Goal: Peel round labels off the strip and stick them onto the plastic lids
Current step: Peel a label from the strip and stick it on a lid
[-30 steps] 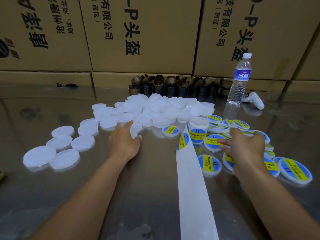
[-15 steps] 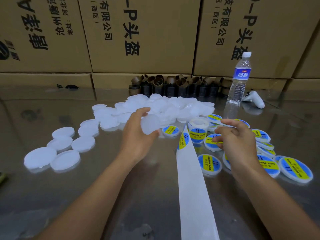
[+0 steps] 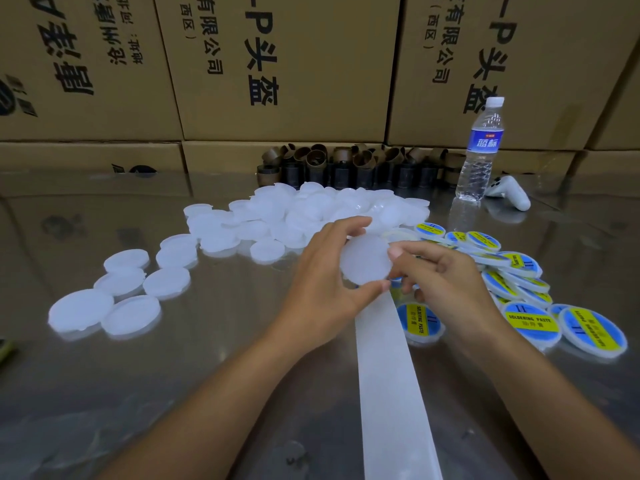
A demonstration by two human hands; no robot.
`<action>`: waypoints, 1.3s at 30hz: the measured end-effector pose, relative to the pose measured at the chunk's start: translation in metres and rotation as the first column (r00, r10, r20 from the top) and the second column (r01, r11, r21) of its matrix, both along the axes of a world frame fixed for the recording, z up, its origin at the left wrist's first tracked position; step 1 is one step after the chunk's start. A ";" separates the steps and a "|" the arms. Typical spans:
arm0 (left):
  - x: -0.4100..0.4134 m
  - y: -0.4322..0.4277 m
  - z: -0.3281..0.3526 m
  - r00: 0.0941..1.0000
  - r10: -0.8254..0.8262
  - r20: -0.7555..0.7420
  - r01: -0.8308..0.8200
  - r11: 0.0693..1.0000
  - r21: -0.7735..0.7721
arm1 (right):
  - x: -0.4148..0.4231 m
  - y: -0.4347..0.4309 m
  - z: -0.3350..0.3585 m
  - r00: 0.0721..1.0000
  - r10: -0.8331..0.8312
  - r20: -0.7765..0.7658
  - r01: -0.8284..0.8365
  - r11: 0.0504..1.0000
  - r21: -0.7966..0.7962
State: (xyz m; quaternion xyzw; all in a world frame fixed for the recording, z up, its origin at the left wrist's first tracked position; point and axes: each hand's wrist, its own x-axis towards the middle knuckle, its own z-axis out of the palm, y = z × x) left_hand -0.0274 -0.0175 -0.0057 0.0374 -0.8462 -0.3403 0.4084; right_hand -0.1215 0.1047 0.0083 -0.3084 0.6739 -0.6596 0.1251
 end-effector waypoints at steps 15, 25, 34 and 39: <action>0.003 0.002 0.012 0.935 -0.354 0.011 0.206 0.570 0.795 | 0.007 -0.002 -0.003 0.979 0.199 -0.041 -0.199 0.980 -0.015; -0.003 -0.009 0.011 0.946 -0.219 -0.239 0.296 0.283 0.912 | -0.004 -0.005 -0.018 0.802 -0.094 -0.589 0.223 0.963 0.150; -0.003 -0.010 0.008 0.979 -0.140 -0.150 0.188 0.324 0.927 | -0.006 -0.007 -0.018 0.912 0.110 -0.396 0.018 0.952 0.305; -0.003 -0.008 0.010 0.981 -0.144 -0.130 0.173 0.341 0.924 | -0.007 -0.005 -0.009 0.985 -0.100 -0.140 0.101 0.995 0.003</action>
